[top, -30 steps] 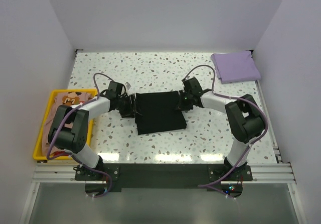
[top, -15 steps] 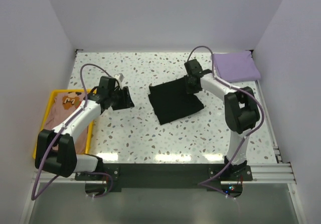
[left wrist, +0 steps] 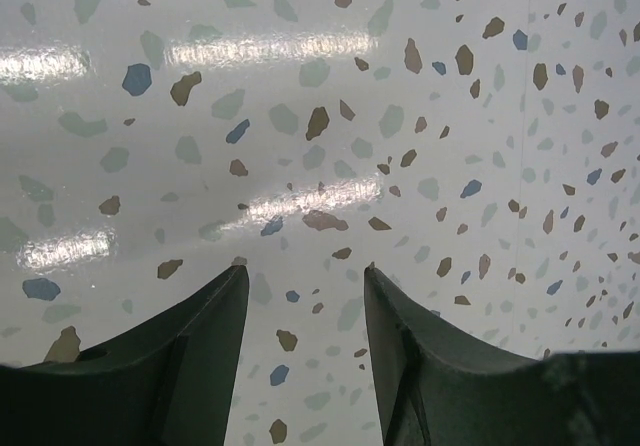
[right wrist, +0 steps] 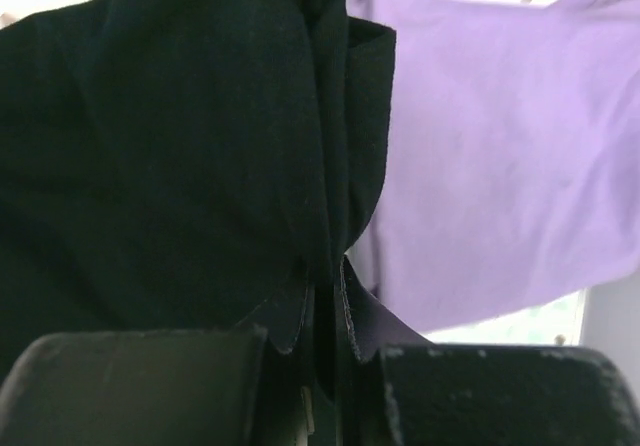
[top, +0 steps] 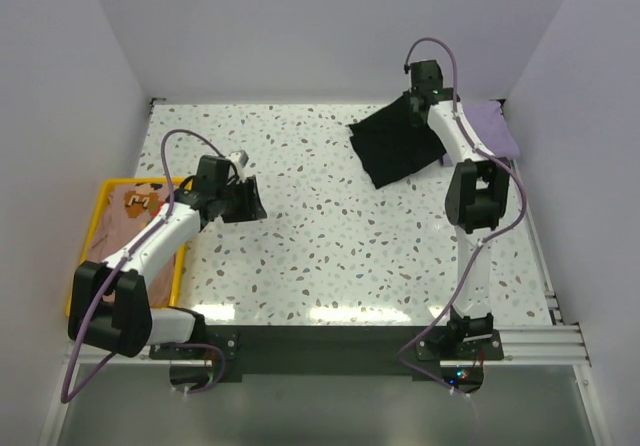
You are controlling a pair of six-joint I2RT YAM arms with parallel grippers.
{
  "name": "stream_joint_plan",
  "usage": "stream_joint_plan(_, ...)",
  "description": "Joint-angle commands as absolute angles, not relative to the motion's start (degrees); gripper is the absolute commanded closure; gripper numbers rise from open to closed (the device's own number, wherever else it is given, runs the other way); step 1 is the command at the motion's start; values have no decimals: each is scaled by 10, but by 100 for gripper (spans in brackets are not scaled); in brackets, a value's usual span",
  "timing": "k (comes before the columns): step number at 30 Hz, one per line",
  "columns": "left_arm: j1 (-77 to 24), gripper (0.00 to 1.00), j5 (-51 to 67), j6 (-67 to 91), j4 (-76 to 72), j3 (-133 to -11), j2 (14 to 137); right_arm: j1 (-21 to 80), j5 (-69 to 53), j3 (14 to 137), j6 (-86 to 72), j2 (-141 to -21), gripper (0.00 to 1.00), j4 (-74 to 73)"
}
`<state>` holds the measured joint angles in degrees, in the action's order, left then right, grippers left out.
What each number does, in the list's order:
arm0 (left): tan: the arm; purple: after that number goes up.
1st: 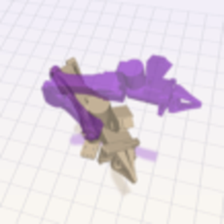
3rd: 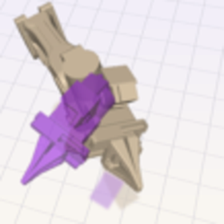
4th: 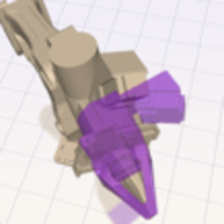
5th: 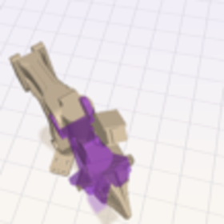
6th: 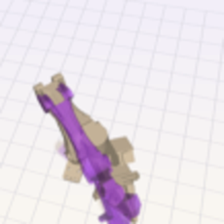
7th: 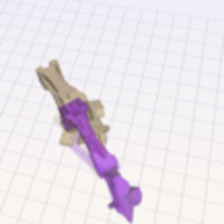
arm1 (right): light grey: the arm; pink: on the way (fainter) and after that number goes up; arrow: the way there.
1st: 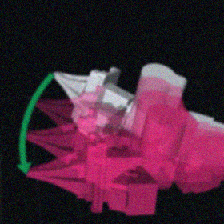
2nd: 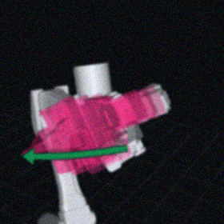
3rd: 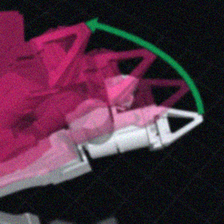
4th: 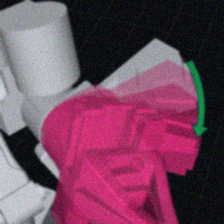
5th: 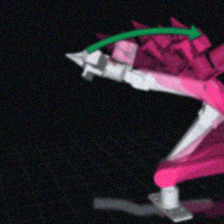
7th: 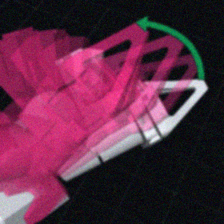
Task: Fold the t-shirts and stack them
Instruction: Neatly place the folded tshirt to the corner
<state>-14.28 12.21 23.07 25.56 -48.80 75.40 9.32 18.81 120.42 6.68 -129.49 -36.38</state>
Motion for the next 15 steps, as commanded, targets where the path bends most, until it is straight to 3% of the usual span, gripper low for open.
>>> stream_joint_plan(1, -142, 46, 132, 207, 257, -481, 738, 79, 222, 1299, 142, -1329, 100, -383)
stream_joint_plan(15, -142, 46, 119, 197, 271, -468, 763, 17, 194, 1415, 216, -1361, 100, -374)
